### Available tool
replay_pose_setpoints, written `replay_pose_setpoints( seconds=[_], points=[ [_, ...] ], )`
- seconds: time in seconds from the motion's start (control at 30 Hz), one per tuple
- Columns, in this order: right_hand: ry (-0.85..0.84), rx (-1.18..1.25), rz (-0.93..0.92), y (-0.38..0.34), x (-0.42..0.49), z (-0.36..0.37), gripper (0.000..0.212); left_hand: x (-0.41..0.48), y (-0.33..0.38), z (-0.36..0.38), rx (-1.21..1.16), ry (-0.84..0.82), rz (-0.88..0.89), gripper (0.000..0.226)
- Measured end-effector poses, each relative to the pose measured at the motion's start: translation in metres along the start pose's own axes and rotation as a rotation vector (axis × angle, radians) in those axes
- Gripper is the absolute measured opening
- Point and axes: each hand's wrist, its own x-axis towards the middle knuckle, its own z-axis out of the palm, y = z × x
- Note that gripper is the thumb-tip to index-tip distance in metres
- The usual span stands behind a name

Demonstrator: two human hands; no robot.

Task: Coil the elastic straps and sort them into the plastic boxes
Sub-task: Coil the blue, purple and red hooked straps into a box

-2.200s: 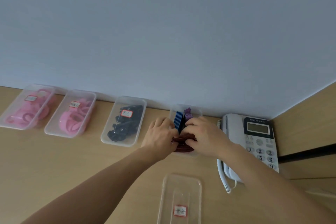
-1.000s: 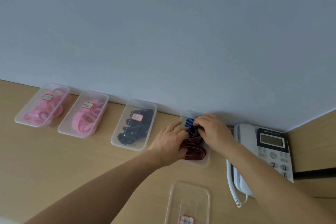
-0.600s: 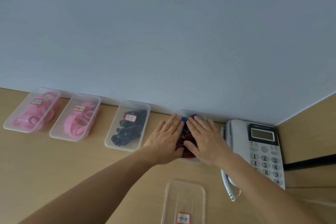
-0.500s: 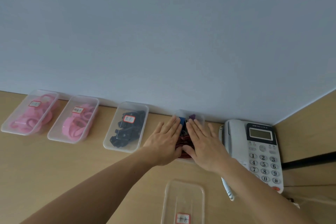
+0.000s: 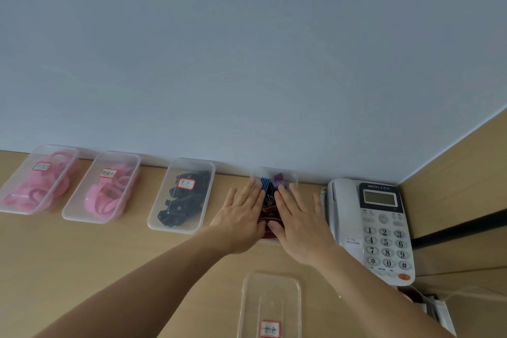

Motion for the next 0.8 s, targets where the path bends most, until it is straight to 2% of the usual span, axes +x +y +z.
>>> replay_pose_setpoints(
  seconds=[0.13, 0.2, 0.27, 0.3, 0.47, 0.57, 0.8],
  points=[
    [0.059, 0.029, 0.000, -0.006, 0.007, -0.009, 0.068, -0.003, 0.003, -0.004, -0.029, -0.007, -0.032, 0.069],
    [0.225, 0.081, -0.028, -0.004, 0.006, -0.016, 0.058, -0.004, 0.005, -0.005, -0.023, 0.001, -0.045, 0.068],
    [0.486, 0.176, -0.028, 0.000, 0.011, -0.019, 0.036, -0.007, 0.007, -0.007, -0.022, 0.005, -0.054, 0.068],
    [0.551, 0.246, 0.005, 0.001, 0.016, -0.020, 0.028, -0.007, 0.008, -0.008, -0.028, 0.004, -0.055, 0.068],
    [0.241, 0.557, 0.187, -0.006, 0.036, -0.029, 0.029, -0.009, 0.010, -0.012, -0.067, -0.016, -0.081, 0.069],
    [0.231, 0.611, 0.247, -0.008, 0.041, -0.028, 0.019, -0.009, 0.010, -0.012, -0.093, -0.031, -0.107, 0.070],
    [0.208, 0.585, 0.253, -0.007, 0.044, -0.036, 0.025, -0.006, 0.008, -0.007, -0.095, -0.009, -0.098, 0.071]
  ],
)
